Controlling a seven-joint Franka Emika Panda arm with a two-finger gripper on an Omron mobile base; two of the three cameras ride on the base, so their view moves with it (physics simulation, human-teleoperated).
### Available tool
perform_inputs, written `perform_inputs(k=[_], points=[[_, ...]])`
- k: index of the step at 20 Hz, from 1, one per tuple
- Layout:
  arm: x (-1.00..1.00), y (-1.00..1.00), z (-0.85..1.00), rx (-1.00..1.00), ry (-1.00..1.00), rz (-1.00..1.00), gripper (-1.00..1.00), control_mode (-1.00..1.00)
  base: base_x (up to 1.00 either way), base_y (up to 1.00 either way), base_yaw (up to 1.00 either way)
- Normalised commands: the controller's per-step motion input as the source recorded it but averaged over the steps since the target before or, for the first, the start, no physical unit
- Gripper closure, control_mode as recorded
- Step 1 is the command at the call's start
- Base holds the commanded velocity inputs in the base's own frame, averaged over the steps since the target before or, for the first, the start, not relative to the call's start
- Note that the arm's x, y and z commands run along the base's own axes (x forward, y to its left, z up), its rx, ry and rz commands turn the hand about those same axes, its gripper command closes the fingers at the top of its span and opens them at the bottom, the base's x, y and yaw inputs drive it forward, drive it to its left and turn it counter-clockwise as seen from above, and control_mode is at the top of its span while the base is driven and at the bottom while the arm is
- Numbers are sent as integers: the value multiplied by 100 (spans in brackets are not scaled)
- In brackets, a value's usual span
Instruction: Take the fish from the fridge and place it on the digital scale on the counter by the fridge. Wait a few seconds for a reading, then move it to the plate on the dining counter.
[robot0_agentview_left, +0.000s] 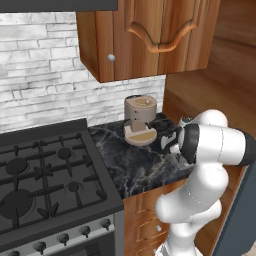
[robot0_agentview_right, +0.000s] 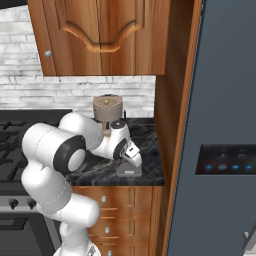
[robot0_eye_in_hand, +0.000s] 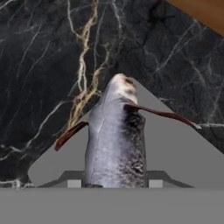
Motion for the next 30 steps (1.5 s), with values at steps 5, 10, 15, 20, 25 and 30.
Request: perform_inputs(k=[5,10,15,20,25,30], points=[[-41,0,74,0,-2,0,100,-100,0,0,0],[-83,0,100,0,-9,0,100,-100,0,0,0],[-69,0,100,2,-1,0,100,-100,0,0,0],[-49,6,100,4,6,0,100,-100,0,0,0],[-40,5,80,1,11,0,100,-100,0,0,0],[-2,13,16,0,10,-7,100,-100,0,0,0]])
